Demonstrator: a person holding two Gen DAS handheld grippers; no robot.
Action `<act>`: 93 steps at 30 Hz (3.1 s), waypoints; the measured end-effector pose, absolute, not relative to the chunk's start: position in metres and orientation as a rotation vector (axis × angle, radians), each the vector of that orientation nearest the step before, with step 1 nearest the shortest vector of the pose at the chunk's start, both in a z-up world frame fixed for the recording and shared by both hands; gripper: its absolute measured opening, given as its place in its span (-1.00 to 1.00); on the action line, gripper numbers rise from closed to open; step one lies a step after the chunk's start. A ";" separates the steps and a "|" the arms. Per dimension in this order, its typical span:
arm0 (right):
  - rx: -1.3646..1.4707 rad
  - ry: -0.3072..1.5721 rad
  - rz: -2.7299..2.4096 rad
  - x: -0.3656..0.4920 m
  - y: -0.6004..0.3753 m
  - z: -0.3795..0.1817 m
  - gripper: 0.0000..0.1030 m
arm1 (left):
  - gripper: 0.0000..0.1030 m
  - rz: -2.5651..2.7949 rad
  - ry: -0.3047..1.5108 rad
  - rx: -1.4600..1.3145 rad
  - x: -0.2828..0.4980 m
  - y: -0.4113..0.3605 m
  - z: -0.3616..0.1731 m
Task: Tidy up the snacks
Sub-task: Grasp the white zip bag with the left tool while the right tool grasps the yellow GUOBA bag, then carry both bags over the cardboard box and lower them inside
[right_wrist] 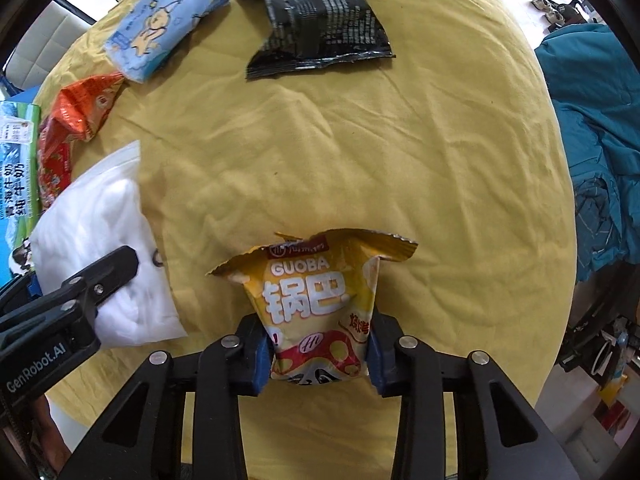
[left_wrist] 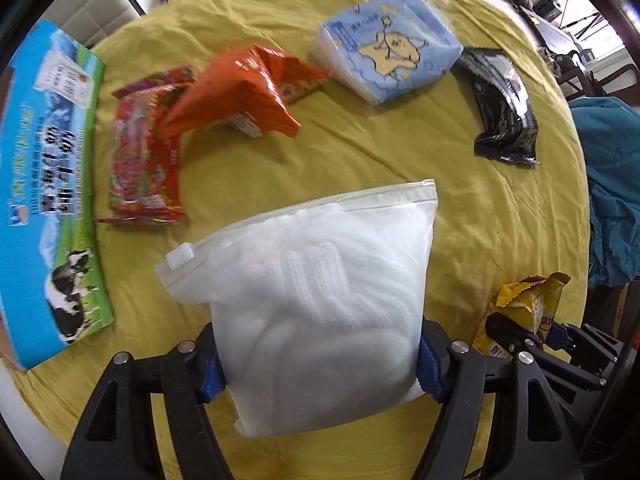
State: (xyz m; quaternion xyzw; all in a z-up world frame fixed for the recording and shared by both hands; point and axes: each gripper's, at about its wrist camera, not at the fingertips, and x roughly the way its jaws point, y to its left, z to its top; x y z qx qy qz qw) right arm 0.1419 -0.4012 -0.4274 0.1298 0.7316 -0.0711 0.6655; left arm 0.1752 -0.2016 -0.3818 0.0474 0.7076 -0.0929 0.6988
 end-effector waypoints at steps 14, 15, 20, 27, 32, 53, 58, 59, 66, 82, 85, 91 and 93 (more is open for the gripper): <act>0.265 1.530 -0.086 0.139 -0.344 -0.336 -0.27 | 0.38 -0.209 1.374 0.030 0.170 -0.160 -0.270; 0.262 1.513 -0.077 0.140 -0.336 -0.326 -0.27 | 0.38 -0.219 1.356 0.025 0.170 -0.154 -0.260; 0.258 1.446 -0.046 0.145 -0.305 -0.280 -0.27 | 0.38 -0.244 1.295 0.000 0.168 -0.139 -0.239; 0.245 1.361 0.017 0.155 -0.251 -0.224 -0.27 | 0.38 -0.253 1.215 -0.013 0.182 -0.079 -0.197; 0.230 1.320 0.084 0.172 -0.201 -0.198 -0.27 | 0.38 -0.215 1.182 -0.017 0.197 -0.030 -0.186; 0.181 1.405 0.170 0.289 -0.032 -0.269 -0.27 | 0.38 -0.120 1.370 -0.106 0.301 0.129 -0.286; 0.174 1.448 0.152 0.310 -0.015 -0.301 -0.27 | 0.38 -0.132 1.443 -0.114 0.324 0.141 -0.327; 0.172 1.457 0.148 0.313 -0.013 -0.307 -0.27 | 0.38 -0.136 1.457 -0.122 0.328 0.142 -0.333; 0.147 1.512 0.126 0.339 0.004 -0.352 -0.27 | 0.39 -0.199 1.558 -0.184 0.351 0.145 -0.376; 0.082 1.553 0.104 0.367 0.015 -0.395 -0.25 | 0.43 -0.230 1.632 -0.157 0.361 0.138 -0.389; 0.078 1.560 0.107 0.369 0.016 -0.395 -0.23 | 0.43 -0.222 1.636 -0.139 0.360 0.138 -0.384; 0.033 1.564 0.132 0.375 0.021 -0.391 -0.13 | 0.43 -0.201 1.636 -0.124 0.366 0.138 -0.373; 0.037 1.567 0.141 0.376 0.022 -0.390 -0.09 | 0.43 -0.202 1.630 -0.120 0.366 0.138 -0.370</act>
